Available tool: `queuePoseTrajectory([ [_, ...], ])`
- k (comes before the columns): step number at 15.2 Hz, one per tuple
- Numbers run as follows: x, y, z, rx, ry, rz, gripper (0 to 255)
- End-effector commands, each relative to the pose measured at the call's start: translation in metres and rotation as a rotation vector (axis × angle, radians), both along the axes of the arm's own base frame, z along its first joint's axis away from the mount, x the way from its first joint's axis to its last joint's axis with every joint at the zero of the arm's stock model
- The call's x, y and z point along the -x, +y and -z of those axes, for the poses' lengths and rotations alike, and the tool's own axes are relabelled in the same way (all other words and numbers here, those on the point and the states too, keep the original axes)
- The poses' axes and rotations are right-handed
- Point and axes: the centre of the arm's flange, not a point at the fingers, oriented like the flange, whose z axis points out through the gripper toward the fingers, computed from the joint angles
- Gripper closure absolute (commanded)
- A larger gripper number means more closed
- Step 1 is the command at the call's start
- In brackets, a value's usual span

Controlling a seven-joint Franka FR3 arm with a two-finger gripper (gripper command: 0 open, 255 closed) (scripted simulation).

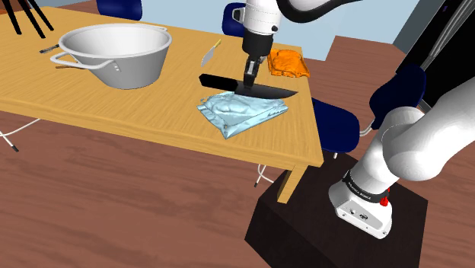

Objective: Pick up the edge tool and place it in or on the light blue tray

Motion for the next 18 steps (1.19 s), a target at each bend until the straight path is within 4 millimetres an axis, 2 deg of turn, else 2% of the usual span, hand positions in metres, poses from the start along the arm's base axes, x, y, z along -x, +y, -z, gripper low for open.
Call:
queuePoseTrajectory([
  [1, 0.000, 0.000, 0.001, 0.000, 0.000, 0.000, 255],
  [5, 0.000, 0.000, 0.001, 0.000, 0.000, 0.000, 255],
  [6, 0.000, 0.000, 0.001, 0.000, 0.000, 0.000, 0],
  [11, 0.000, 0.000, 0.001, 0.000, 0.000, 0.000, 0],
  [15, 0.002, -0.002, -0.049, 0.000, 0.000, 0.000, 0],
  [18, 0.002, -0.002, -0.049, 0.000, 0.000, 0.000, 0],
])
